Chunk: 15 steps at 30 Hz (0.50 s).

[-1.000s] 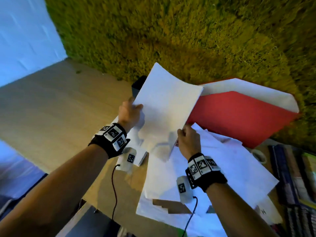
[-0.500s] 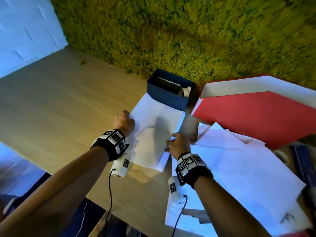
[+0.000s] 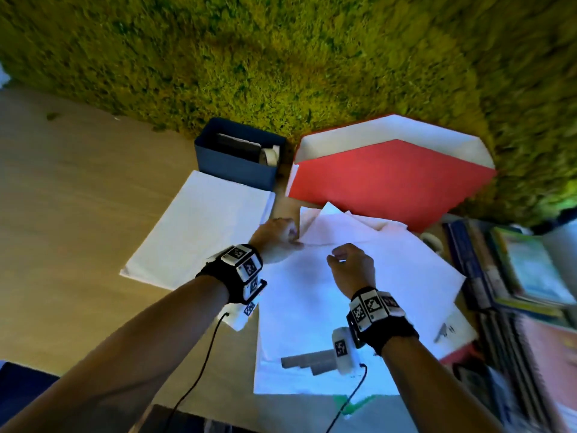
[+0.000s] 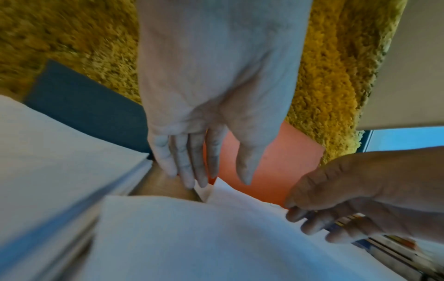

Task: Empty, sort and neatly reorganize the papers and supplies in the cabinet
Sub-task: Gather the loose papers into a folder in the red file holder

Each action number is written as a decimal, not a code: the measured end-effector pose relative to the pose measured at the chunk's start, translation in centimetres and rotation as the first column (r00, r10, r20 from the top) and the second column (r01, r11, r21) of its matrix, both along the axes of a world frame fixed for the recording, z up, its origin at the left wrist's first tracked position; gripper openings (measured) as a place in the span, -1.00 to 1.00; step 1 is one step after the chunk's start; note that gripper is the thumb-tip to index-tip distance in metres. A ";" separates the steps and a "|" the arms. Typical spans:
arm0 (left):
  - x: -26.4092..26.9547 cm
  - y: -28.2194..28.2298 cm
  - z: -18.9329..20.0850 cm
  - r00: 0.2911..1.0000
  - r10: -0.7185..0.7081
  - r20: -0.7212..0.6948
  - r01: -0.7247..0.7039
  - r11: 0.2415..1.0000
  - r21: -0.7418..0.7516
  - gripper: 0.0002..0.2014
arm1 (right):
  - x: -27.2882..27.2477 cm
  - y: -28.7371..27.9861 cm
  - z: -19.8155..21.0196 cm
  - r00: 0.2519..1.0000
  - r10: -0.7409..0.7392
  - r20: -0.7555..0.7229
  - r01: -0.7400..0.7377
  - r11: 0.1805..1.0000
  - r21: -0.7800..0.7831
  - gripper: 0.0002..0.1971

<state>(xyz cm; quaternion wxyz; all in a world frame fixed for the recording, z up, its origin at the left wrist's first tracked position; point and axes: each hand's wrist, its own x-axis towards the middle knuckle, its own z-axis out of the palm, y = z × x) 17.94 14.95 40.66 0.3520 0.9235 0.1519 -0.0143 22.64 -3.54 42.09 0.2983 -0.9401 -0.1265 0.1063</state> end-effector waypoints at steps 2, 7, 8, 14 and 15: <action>0.9 -1.8 -0.5 0.997 -0.013 -0.080 0.014 1.000 0.006 -0.63 | 0.8 -3.3 0.0 0.998 -0.063 -0.030 0.059 0.990 -0.127 -0.68; 2.3 -4.1 -0.9 0.982 0.002 -0.189 0.022 0.992 0.122 -0.39 | 2.2 -10.6 -0.1 0.941 -0.303 -0.153 0.231 0.900 -0.369 -0.25; 2.4 -4.4 -0.9 0.980 0.012 -0.200 0.015 0.991 0.133 -0.34 | 2.4 -11.5 -0.1 0.928 -0.319 -0.190 0.225 0.890 -0.396 -0.18; 2.2 -5.8 -1.3 0.968 0.059 -0.245 -0.011 0.981 0.193 -0.18 | 3.2 -13.0 -1.4 0.934 -0.189 -0.305 0.100 0.953 -0.284 -0.32; 2.1 -5.8 -1.2 0.970 0.075 -0.230 -0.031 0.982 0.187 -0.19 | 3.1 -12.8 -1.5 0.933 -0.175 -0.314 0.096 0.963 -0.251 -0.34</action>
